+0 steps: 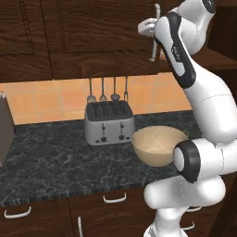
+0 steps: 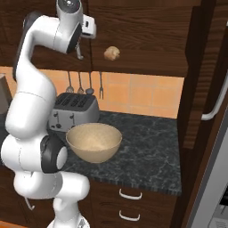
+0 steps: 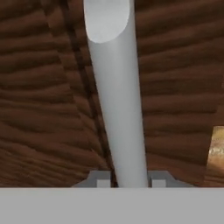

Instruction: Open the cabinet, pick up the bread from the cabinet and place it in the basket. Then move the basket to the dining counter.

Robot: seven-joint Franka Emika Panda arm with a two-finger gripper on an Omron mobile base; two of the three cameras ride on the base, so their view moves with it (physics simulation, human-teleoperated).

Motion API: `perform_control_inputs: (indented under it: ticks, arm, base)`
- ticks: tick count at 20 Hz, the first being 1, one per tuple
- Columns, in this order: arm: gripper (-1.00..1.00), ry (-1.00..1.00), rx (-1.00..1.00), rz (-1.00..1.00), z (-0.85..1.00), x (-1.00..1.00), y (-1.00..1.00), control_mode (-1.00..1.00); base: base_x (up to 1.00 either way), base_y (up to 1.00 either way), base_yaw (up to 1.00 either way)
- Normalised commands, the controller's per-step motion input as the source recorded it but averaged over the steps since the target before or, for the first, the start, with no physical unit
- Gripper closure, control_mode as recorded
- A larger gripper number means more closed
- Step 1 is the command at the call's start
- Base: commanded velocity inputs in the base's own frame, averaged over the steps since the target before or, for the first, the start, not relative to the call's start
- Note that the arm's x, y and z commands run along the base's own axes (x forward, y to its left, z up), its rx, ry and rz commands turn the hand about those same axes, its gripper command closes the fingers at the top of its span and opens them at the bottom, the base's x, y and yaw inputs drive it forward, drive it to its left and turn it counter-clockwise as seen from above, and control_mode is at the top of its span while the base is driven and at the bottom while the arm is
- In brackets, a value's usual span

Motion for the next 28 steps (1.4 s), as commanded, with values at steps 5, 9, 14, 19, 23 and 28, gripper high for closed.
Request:
perform_control_inputs:
  ticks: [5, 9, 14, 19, 23, 28]
  arm:
    - [1.00, 0.00, -0.09, 0.29, 0.00, -0.52, 1.00, -1.00]
    - [1.00, 0.01, -0.05, 0.21, 0.12, -0.87, 1.00, -1.00]
    - [1.00, -0.03, 0.04, 0.03, 0.00, -1.00, 1.00, -1.00]
    - [1.00, -0.07, 0.03, 0.00, -0.08, -1.00, 1.00, -1.00]
    - [1.00, -0.05, 0.00, 0.00, -0.16, -1.00, 1.00, -1.00]
    - [1.00, 0.00, 0.00, 0.00, -0.19, -1.00, 1.00, -1.00]
  base:
    - [0.00, 0.00, 0.00]
    - [0.00, 0.00, 0.00]
    - [0.00, 0.00, 0.00]
    - [0.00, 0.00, 0.00]
    - [0.00, 0.00, 0.00]
    - [0.00, 0.00, 0.00]
